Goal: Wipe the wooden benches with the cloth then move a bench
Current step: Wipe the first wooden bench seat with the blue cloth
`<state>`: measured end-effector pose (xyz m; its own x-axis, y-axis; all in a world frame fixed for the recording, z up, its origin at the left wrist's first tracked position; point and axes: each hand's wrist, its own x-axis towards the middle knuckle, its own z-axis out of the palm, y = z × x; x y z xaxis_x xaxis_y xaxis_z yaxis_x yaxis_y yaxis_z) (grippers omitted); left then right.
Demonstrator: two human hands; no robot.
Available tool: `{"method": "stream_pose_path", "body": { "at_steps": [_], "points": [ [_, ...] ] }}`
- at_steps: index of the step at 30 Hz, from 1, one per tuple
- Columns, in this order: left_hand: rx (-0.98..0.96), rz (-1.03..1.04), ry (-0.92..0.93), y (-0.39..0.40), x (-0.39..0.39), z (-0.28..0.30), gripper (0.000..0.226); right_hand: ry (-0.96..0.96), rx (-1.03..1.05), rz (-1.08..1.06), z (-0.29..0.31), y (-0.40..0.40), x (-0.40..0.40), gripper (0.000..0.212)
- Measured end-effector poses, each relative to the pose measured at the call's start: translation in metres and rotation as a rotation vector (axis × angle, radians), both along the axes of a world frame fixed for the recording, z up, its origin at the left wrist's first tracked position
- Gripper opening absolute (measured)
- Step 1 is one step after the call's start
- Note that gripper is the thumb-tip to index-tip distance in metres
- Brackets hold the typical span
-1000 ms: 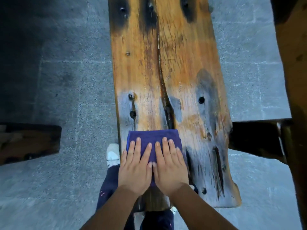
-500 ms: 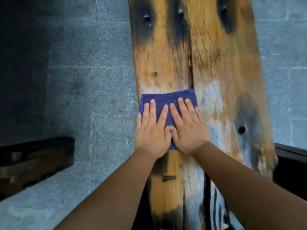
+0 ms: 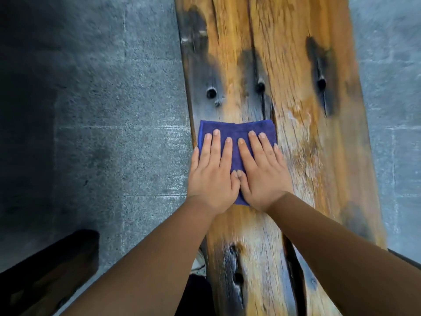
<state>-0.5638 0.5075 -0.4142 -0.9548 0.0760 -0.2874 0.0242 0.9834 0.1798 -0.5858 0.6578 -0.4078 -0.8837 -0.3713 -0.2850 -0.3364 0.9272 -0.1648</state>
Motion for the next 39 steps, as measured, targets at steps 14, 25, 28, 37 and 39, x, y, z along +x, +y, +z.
{"method": "stream_pose_path", "body": {
  "at_steps": [14,25,28,37,39],
  "points": [
    [-0.004,-0.034,-0.078,-0.001,-0.007,0.009,0.075,-0.034,-0.019,0.01,0.001,0.002,-0.002,0.064],
    [-0.025,-0.034,0.001,0.001,-0.002,0.004,0.073,-0.056,-0.011,0.017,0.002,0.003,0.0,0.065],
    [-0.043,-0.019,-0.037,0.005,0.004,0.01,0.067,-0.061,-0.028,0.021,0.004,0.003,0.002,0.064],
    [-0.012,0.044,-0.115,0.087,0.105,0.023,0.066,-0.056,0.049,0.164,0.013,0.082,0.088,0.065],
    [0.005,-0.047,-0.138,0.104,0.129,0.027,0.065,-0.064,0.068,0.111,0.018,0.103,0.122,0.064]
  ]
}}
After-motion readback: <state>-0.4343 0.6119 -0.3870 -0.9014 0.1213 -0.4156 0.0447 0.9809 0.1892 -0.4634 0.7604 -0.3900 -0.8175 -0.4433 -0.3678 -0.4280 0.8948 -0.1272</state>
